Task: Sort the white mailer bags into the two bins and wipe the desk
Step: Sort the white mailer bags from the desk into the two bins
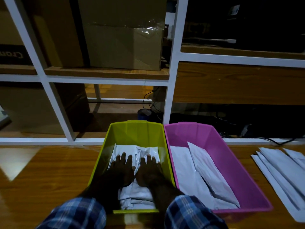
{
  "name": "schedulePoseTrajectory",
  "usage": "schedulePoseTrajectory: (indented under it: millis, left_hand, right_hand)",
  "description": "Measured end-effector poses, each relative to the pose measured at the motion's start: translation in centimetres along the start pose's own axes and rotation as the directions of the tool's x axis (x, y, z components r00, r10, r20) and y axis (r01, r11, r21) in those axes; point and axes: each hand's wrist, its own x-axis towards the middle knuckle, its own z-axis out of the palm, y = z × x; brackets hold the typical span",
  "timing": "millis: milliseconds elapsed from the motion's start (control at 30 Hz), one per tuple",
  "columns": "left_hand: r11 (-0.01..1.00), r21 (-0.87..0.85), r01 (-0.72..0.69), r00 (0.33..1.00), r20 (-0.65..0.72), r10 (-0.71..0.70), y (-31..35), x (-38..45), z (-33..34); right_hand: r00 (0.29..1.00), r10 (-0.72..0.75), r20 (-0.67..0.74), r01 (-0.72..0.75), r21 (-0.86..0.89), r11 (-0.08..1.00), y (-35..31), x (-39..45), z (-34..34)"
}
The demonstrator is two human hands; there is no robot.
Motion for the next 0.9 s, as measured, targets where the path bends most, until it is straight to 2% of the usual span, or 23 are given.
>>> schedulePoseTrajectory:
  millis: [33, 67, 100, 167, 200, 367, 400, 433, 467, 500, 567, 667, 700, 767, 833, 900]
  left_hand:
    - [1.000, 0.009, -0.002, 1.000, 0.000, 0.002, 0.0, 0.1, 0.4]
    - [1.000, 0.026, 0.006, 1.000, -0.002, -0.006, 0.0, 0.0, 0.4]
    - [0.999, 0.040, 0.002, 1.000, -0.005, -0.002, 0.0, 0.0, 0.5]
    - [1.000, 0.029, 0.001, 1.000, -0.007, -0.001, 0.0, 0.1, 0.6]
    - [1.000, 0.023, 0.003, 1.000, -0.007, -0.003, 0.1, 0.1, 0.4]
    - [1.000, 0.014, -0.007, 1.000, -0.003, 0.007, -0.1, 0.2, 0.6]
    - [1.000, 0.020, 0.008, 0.999, 0.041, -0.008, 0.0, 0.1, 0.0]
    - [0.999, 0.037, 0.035, 0.983, 0.181, -0.041, 0.4, -0.3, -1.1]
    - [0.998, 0.036, 0.054, 0.970, 0.237, -0.061, 0.7, -0.6, -2.3]
    - [0.994, 0.021, 0.104, 0.978, 0.178, -0.106, 1.0, -0.7, -3.0]
    - [0.984, 0.032, 0.176, 0.969, 0.170, -0.179, 1.3, -0.5, -3.5]
    - [0.986, -0.032, 0.162, 0.965, 0.213, -0.151, 1.4, -0.6, -5.4]
    - [0.990, -0.072, 0.122, 0.986, 0.124, -0.113, 1.4, -0.6, -5.7]
    - [0.993, -0.100, 0.057, 0.993, 0.110, -0.046, 1.4, -0.8, -6.4]
    - [0.961, -0.263, 0.088, 0.996, 0.024, -0.084, 1.5, -1.1, -7.6]
    - [0.941, -0.316, 0.124, 0.984, -0.084, -0.158, 1.7, -1.4, -9.1]
  right_hand:
    - [0.982, 0.042, 0.182, -0.042, -0.009, 0.999, -0.2, -0.7, -1.0]
    - [0.959, 0.040, 0.280, -0.032, -0.035, 0.999, -0.5, -1.0, -1.8]
    - [0.967, 0.025, 0.252, -0.016, -0.036, 0.999, -0.6, -0.9, -1.8]
    - [0.933, 0.030, 0.359, -0.009, -0.059, 0.998, -0.3, -0.7, -2.2]
    - [0.928, 0.039, 0.370, -0.013, -0.074, 0.997, -0.2, -0.7, -2.2]
    - [0.944, 0.016, 0.330, -0.009, -0.025, 1.000, -0.4, -0.8, -1.7]
    - [0.948, 0.013, 0.317, -0.008, -0.017, 1.000, -0.3, -0.8, -1.8]
    - [0.951, 0.006, 0.309, -0.004, -0.007, 1.000, -0.3, -0.8, -1.9]
    - [0.955, -0.001, 0.298, 0.001, -0.002, 1.000, -0.3, -0.7, -1.8]
    - [0.958, -0.004, 0.286, 0.002, 0.006, 1.000, -0.2, -0.6, -1.8]
    - [0.962, -0.014, 0.271, 0.011, 0.014, 1.000, -0.1, -0.5, -2.0]
    - [0.964, -0.002, 0.267, 0.003, -0.005, 1.000, -0.6, -0.2, -3.0]
    - [0.965, 0.018, 0.263, -0.022, 0.014, 1.000, -0.8, 0.0, -3.5]
    - [0.971, 0.044, 0.233, -0.059, 0.059, 0.996, -1.4, 0.5, -4.9]
    - [0.982, 0.052, 0.181, -0.076, 0.129, 0.989, -1.8, 1.0, -6.6]
    - [0.992, 0.032, 0.126, -0.060, 0.221, 0.973, -2.1, 1.2, -8.5]
